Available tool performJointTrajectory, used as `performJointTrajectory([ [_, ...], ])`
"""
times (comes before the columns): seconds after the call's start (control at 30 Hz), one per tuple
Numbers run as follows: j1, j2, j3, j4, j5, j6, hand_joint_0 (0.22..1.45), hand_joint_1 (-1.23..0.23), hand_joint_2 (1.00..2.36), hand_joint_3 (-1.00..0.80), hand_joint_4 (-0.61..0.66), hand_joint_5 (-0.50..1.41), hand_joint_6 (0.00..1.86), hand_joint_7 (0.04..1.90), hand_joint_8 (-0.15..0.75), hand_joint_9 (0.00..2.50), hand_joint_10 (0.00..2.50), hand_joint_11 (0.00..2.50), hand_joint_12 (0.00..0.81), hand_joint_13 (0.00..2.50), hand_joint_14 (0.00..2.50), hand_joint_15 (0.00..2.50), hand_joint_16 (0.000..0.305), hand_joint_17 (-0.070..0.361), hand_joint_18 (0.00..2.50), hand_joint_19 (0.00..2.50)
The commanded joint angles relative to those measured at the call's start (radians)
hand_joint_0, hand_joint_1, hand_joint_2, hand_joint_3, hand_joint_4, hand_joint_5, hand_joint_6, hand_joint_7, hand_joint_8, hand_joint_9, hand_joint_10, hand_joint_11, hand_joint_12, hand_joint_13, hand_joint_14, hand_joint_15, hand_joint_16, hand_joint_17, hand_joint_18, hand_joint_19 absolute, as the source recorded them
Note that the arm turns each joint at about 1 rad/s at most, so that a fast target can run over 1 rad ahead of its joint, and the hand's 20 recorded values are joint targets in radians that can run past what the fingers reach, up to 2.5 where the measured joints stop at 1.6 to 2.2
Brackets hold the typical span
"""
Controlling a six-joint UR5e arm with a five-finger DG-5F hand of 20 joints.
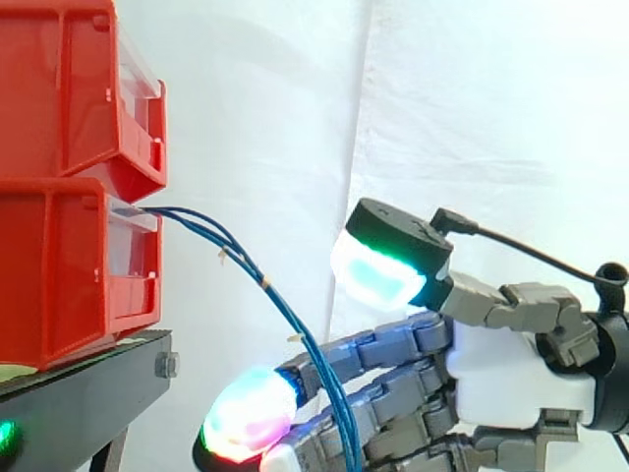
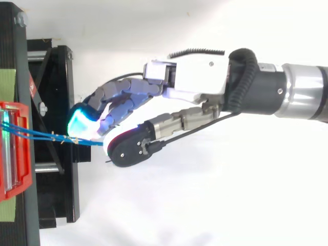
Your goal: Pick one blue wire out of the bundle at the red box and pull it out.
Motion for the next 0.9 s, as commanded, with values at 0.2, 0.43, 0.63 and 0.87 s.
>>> performJointTrajectory([
  [0.2, 0.015, -0.014, 0.013, 0.002, -0.003, 0.014, 0.50, -0.47, 1.01, -0.42, 0.32, -0.19, 0.50, 0.86, 0.341, 0.56, 0.00, 0.11, 0.440, 0.32, 0.00, 0.07, 0.063, 0.141, 0.48, 0.33],
  [0.43, 0.015, -0.014, 0.013, 0.004, -0.006, 0.014, 0.51, -0.49, 1.01, -0.41, 0.35, -0.17, 0.50, 0.99, 0.342, 0.57, 0.00, 0.12, 0.437, 0.33, 0.00, 0.08, 0.062, 0.139, 0.50, 0.33],
  [0.63, 0.013, -0.013, 0.027, -0.002, -0.004, 0.019, 0.51, -0.52, 1.01, -0.39, 0.33, -0.16, 0.50, 1.10, 0.344, 0.59, 0.00, 0.16, 0.433, 0.35, 0.00, 0.09, 0.061, 0.137, 0.52, 0.34],
  [0.87, 0.012, -0.014, 0.047, -0.004, -0.007, 0.019, 0.53, -0.56, 1.01, -0.36, 0.29, -0.15, 0.50, 1.27, 0.343, 0.63, 0.01, 0.22, 0.431, 0.39, 0.00, 0.10, 0.059, 0.134, 0.54, 0.34],
])
